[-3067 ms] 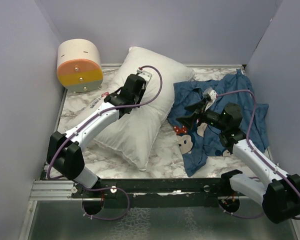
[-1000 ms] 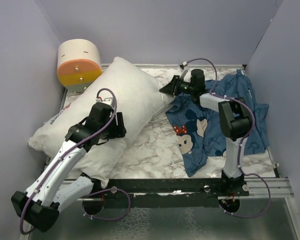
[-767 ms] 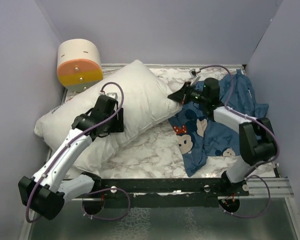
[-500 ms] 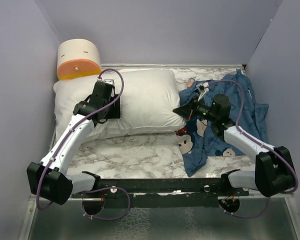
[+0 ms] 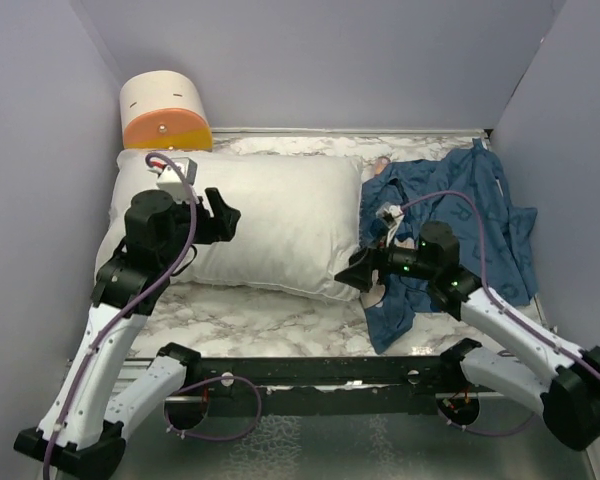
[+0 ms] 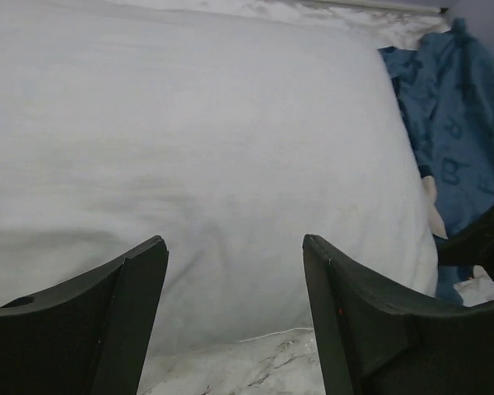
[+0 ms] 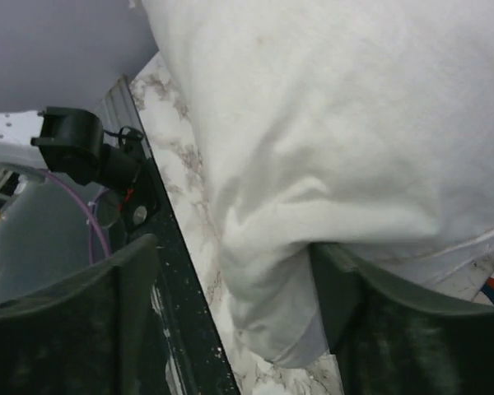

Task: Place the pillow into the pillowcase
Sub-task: Adjust the pillow at the center of the board, then adjust the pillowcase at the center of the board.

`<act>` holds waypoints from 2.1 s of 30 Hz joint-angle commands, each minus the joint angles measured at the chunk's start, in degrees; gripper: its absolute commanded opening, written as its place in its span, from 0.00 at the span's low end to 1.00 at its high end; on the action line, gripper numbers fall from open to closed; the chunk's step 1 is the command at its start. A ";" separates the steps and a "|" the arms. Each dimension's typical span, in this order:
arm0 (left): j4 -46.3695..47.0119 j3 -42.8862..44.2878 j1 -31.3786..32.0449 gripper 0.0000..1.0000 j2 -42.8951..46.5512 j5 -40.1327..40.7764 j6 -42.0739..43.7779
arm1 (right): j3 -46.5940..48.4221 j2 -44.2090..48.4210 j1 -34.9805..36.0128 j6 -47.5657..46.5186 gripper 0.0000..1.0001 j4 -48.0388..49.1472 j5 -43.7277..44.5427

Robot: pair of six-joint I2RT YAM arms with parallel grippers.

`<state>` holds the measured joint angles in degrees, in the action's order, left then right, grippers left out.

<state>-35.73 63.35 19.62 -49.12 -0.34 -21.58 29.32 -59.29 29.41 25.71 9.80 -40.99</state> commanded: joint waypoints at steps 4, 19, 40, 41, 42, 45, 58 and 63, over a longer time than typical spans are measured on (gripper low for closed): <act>9.68 -3.03 0.10 0.70 6.22 -15.84 -3.77 | 8.65 12.33 0.06 -3.39 1.00 -6.93 26.83; 35.00 -7.46 2.80 0.73 -9.53 -26.52 10.50 | 13.17 -13.89 -29.41 3.71 0.52 3.30 20.74; 42.64 -26.34 6.34 0.75 3.99 -11.01 26.53 | 39.15 -46.03 -27.44 -15.44 0.40 -8.33 30.15; 42.64 -26.38 6.51 0.75 4.04 -11.00 26.74 | 39.48 -46.55 -27.27 -15.70 0.40 -8.23 30.37; 42.46 -26.35 6.73 0.75 3.98 -10.88 26.77 | 39.95 -47.22 -27.15 -16.04 0.41 -8.45 30.70; 42.16 -26.35 6.90 0.75 4.11 -10.57 27.15 | 41.70 -50.18 -26.97 -16.59 0.42 -9.25 31.08; 42.02 -26.94 7.01 0.75 4.04 -10.36 28.86 | 45.73 -54.54 -24.16 -19.03 0.32 -4.88 38.73; 42.14 -27.06 7.01 0.75 3.98 -10.73 29.20 | 45.65 -53.40 -23.19 -19.38 0.21 -2.84 38.51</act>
<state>5.43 37.01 26.39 -45.87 -11.33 6.55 73.30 -114.02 5.34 7.35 2.85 -4.62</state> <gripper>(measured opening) 0.751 0.274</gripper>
